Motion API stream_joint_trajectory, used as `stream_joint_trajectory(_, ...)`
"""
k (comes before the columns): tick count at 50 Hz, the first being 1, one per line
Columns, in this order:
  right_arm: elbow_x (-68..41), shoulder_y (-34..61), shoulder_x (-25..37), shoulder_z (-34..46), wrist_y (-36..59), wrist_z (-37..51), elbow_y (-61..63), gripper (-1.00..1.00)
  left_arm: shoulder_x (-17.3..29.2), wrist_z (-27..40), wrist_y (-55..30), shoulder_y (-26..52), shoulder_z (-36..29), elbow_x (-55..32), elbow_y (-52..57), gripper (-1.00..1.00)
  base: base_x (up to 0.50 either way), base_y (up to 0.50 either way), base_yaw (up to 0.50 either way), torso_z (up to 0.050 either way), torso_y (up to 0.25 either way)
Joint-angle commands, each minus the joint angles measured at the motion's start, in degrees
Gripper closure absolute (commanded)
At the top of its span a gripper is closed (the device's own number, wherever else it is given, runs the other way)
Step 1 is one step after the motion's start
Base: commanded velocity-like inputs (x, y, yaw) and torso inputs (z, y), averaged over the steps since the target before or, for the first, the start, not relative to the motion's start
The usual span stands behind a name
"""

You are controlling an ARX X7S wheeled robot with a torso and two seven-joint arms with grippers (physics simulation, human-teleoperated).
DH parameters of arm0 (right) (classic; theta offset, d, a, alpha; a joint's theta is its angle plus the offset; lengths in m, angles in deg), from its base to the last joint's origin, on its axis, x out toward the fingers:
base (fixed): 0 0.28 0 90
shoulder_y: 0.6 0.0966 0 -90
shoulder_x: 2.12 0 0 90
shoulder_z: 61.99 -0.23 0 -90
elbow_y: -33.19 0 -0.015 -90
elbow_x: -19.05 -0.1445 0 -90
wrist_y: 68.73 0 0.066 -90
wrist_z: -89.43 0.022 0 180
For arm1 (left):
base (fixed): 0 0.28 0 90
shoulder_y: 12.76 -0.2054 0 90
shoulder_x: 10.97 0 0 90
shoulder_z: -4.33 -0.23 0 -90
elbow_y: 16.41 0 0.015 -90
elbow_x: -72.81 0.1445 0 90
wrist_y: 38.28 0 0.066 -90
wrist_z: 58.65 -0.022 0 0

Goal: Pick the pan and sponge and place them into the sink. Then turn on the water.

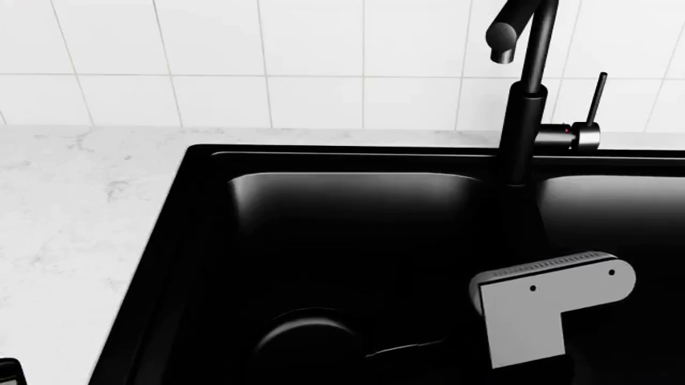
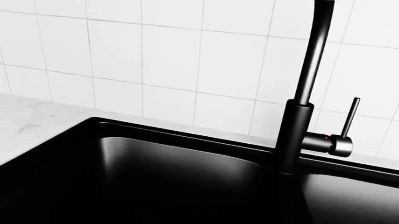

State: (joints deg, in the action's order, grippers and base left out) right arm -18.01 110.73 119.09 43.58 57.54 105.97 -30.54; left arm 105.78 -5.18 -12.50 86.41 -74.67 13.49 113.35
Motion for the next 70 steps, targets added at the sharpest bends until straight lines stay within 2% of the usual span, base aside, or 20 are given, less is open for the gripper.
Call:
stream_joint_trajectory(1,0.06,-0.05,-0.24,0.42,-0.34,-0.20,-0.42,-1.00,-1.80,0.83,3.35,-0.66,-1.52,4.69,-1.72,-1.00,0.00,0.00,0.00,0.000,0.000)
stream_joint_trajectory(7,0.04,-0.52,-0.25,0.32,-0.81,-0.24,-0.54,-1.00,-1.34,0.02,4.80,-0.97,-5.19,8.59,-2.52,-1.00,0.00,0.00,0.00,0.000,0.000)
stream_joint_trajectory(11,0.45,-1.01,-0.52,0.67,-1.62,-0.59,-1.25,-1.00,-1.88,-0.33,5.16,-1.25,-4.73,7.99,-3.55,-1.00,0.00,0.00,0.00,0.000,0.000)
stream_joint_trajectory(23,0.46,-0.81,-0.81,0.97,-2.06,-0.87,-1.73,-1.00,-1.73,-2.23,4.49,-0.56,-8.91,8.87,-6.14,-1.00,0.00,0.00,0.00,0.000,0.000)
stream_joint_trajectory(36,0.60,-1.02,-0.98,1.27,-2.46,-0.92,-2.01,-1.00,-1.54,-2.75,6.27,-2.25,-6.84,8.61,-7.30,-1.00,0.00,0.00,0.00,0.000,0.000)
stream_joint_trajectory(37,0.67,-1.07,-0.99,1.30,-2.52,-0.89,-2.05,-1.00,-1.59,-2.35,6.44,-2.18,-6.99,9.07,-7.08,1.00,0.00,0.00,0.00,0.000,0.000)
stream_joint_trajectory(43,0.54,-1.03,-1.02,1.20,-2.58,-0.78,-2.01,-1.00,-0.40,-2.01,7.09,-2.15,-8.28,11.07,-5.44,1.00,0.00,0.00,0.00,0.000,0.000)
stream_joint_trajectory(53,-0.86,-1.09,-0.15,-0.39,-1.69,0.24,-0.64,-1.00,1.55,-4.61,7.09,0.01,-8.64,9.20,-2.41,1.00,0.00,0.00,0.00,0.000,0.000)
stream_joint_trajectory(54,-0.92,-1.09,0.01,-0.49,-1.57,0.32,-0.53,-1.00,2.63,-5.89,7.23,1.22,-9.71,9.62,-1.56,1.00,0.00,0.00,0.00,0.000,0.000)
stream_joint_trajectory(59,-2.78,-1.19,0.98,-2.64,-0.70,1.41,1.36,-1.00,2.39,-7.48,4.84,7.39,-13.13,8.06,-1.81,1.00,0.00,0.00,0.00,0.000,0.000)
stream_joint_trajectory(60,-5.91,-1.36,0.67,-4.48,-1.02,0.42,1.67,-1.00,4.35,-9.07,4.05,10.47,-18.44,11.61,-1.96,1.00,0.00,0.00,0.00,0.000,0.000)
stream_joint_trajectory(61,-6.85,-1.26,0.57,-5.04,-0.81,0.52,1.81,-1.00,3.77,-9.66,4.65,10.66,-18.19,11.32,-3.03,1.00,0.00,0.00,0.00,0.000,0.000)
stream_joint_trajectory(64,-7.29,-0.02,1.69,-5.45,0.89,1.54,2.98,-1.00,3.53,-13.12,4.48,15.66,-23.20,13.01,-5.38,1.00,0.00,0.00,0.00,0.000,0.000)
stream_joint_trajectory(70,-9.43,-0.48,3.74,-8.18,2.22,3.04,5.20,-1.00,0.39,-18.62,0.85,24.51,-27.16,8.92,-9.49,1.00,0.00,0.00,0.00,0.000,0.000)
